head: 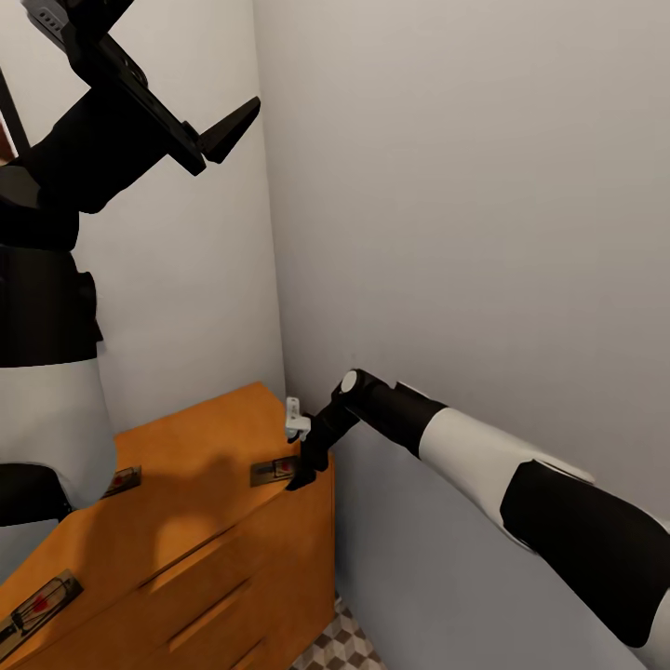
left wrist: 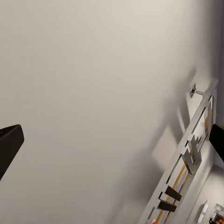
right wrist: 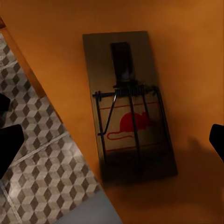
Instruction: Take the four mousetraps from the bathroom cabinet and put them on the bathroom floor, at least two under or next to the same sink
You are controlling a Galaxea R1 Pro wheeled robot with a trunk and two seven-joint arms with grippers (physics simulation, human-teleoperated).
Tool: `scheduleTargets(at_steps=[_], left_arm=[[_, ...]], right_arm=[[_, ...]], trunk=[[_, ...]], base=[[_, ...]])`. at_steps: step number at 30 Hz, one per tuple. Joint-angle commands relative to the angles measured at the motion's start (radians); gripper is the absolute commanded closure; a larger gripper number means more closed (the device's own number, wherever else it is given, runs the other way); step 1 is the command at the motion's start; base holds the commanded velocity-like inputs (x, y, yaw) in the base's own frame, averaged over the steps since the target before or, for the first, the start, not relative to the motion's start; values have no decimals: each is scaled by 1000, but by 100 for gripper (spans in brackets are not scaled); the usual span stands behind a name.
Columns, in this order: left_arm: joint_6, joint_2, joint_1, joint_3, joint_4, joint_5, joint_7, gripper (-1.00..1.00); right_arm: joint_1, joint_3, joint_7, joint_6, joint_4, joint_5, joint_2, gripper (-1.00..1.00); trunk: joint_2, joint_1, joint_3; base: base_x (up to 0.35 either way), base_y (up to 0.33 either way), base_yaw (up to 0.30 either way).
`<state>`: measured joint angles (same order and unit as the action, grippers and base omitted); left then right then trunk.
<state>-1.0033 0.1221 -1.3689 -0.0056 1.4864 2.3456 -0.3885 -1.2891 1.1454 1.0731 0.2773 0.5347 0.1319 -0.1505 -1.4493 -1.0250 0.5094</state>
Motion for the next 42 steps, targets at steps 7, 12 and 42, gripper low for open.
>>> scheduleTargets(at_steps=[7,12,42], left_arm=[[0,1,-1,-1,0,11,-9,-100],[0,1,-1,-1,0,11,-9,-100],[0,1,-1,-1,0,11,-9,-100]], right_arm=[[7,5,-1,3,-1,11,1,-100],[9,5,-1,0,-1,11,1,-100],[22,4,-3,-3,-4,9,8,-100]], trunk=[[-1,0,1],[-1,0,1],[-1,0,1]], base=[[0,0,0],[0,0,0],[0,0,0]])
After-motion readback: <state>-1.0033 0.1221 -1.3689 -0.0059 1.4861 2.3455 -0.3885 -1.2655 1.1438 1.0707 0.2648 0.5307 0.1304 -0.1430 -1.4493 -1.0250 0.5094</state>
